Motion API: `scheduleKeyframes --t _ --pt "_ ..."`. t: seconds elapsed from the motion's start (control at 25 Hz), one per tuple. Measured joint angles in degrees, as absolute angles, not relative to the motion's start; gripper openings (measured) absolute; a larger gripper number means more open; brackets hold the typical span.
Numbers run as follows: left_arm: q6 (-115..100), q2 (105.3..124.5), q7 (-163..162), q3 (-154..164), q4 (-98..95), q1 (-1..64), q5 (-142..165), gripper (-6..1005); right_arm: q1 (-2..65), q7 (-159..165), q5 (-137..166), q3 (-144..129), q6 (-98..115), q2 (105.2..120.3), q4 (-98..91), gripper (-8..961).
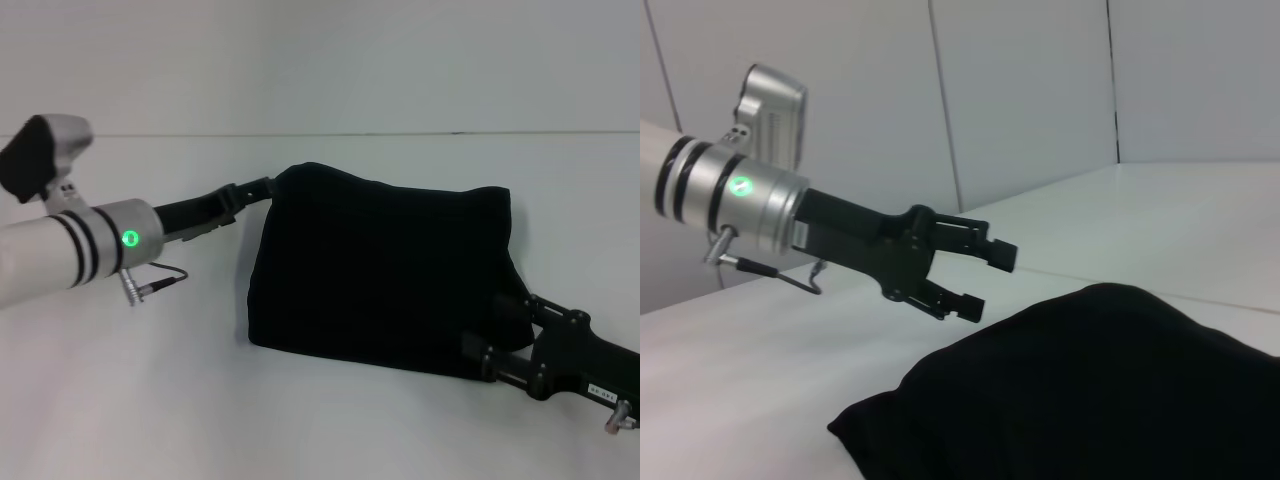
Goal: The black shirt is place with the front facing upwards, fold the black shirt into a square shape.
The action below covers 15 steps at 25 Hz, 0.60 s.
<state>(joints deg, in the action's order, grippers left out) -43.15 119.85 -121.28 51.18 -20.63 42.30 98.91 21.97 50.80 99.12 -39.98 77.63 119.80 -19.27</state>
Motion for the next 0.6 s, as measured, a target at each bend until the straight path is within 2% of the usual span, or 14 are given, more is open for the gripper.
scheduleKeyframes --t 0.28,0.6 --pt "-39.30 122.26 -119.71 51.18 -20.64 43.40 100.15 948 21.88 51.10 99.71 -40.01 77.96 119.88 -19.20 757" --pt "-38.28 123.59 -118.68 51.15 -20.61 43.92 100.20 945 22.15 51.21 99.76 -40.53 78.13 119.89 -19.16 756"
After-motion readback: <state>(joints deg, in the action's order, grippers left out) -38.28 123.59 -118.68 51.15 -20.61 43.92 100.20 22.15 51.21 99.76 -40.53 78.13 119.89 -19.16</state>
